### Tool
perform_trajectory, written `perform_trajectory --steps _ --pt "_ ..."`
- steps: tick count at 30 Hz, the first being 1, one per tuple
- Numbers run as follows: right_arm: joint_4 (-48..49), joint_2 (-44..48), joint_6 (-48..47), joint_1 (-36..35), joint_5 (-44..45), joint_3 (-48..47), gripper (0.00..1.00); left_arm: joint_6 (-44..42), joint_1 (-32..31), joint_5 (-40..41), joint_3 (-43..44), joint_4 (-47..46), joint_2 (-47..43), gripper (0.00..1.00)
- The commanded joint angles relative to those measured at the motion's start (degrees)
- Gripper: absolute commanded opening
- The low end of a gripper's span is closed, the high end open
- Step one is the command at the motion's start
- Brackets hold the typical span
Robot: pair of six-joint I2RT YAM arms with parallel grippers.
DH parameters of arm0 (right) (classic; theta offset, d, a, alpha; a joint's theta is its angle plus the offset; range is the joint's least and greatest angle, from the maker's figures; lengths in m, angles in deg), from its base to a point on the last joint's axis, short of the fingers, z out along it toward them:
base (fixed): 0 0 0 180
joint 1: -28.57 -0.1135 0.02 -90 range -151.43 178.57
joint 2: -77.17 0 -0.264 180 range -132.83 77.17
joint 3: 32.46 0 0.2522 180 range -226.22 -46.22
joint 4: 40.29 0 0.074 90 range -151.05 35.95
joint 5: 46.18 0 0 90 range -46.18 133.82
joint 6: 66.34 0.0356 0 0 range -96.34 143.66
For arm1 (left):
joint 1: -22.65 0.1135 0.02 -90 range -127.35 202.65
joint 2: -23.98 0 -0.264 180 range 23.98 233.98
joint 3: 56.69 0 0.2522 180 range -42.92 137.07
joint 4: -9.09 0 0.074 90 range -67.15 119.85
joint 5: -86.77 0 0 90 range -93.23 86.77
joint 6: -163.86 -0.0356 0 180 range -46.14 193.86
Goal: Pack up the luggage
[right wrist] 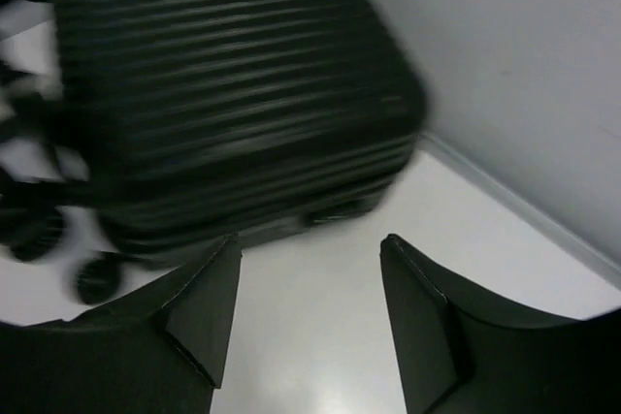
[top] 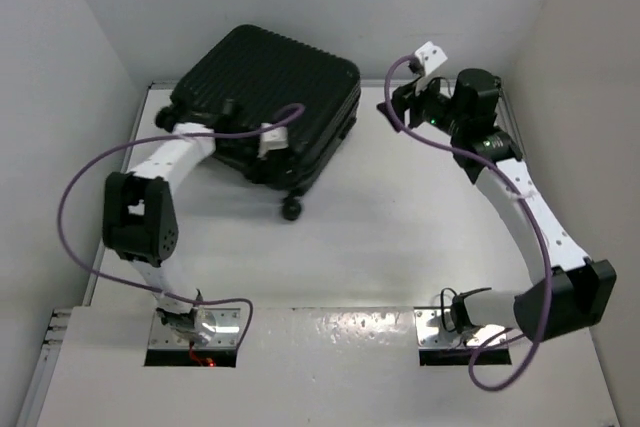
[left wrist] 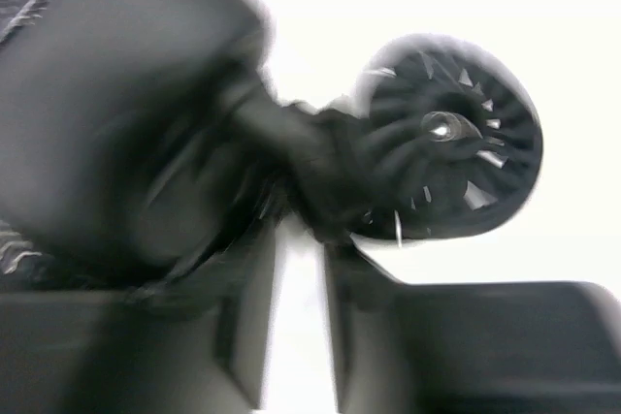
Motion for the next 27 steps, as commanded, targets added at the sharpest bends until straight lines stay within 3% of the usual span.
perform_trajectory --steps 1,2,4,5,8,11,14,20,24,27 --pt "-9.7 2.6 2.9 -4.5 2.6 1.9 0.6 35.1 -13.1 -12.9 0.8 -38.8 2.8 0.4" --pt "-8.6 4.2 2.5 -5.4 2.9 3.7 0.61 41.0 -13.7 -12.0 0.8 -52.9 2.8 0.5" --pt "-6.6 4.9 0.9 -6.3 4.7 4.7 0.63 51.8 -13.0 -6.6 1.8 -61.6 1.3 0.59" --pt "-6.4 4.6 0.8 -6.9 4.9 4.3 0.63 53.0 -11.9 -5.0 3.3 -62.5 1.3 0.61" --pt "-6.3 3.3 -0.3 -9.0 4.8 3.8 0.63 54.8 -5.5 -0.2 11.6 -56.6 -1.4 0.63" --pt "-6.3 1.7 -1.0 -11.1 5.0 4.9 0.56 57.7 2.7 2.1 14.2 -52.4 -5.3 0.66" --pt "-5.7 -5.7 -0.6 -13.4 5.5 5.1 0.44 59.1 8.5 13.4 10.2 -50.2 -13.0 0.69" --pt "-6.0 -21.8 3.3 -13.7 10.3 -3.7 0.32 57.3 15.4 24.5 -2.0 -46.0 -23.3 0.74" --pt "-9.0 -29.7 5.7 -11.8 17.6 -12.4 0.29 58.0 18.8 27.3 -5.9 -42.8 -23.9 0.75" --pt "-6.0 -30.5 6.3 -8.6 25.3 -12.4 0.28 58.8 20.4 28.9 -9.5 -42.8 -23.9 0.76"
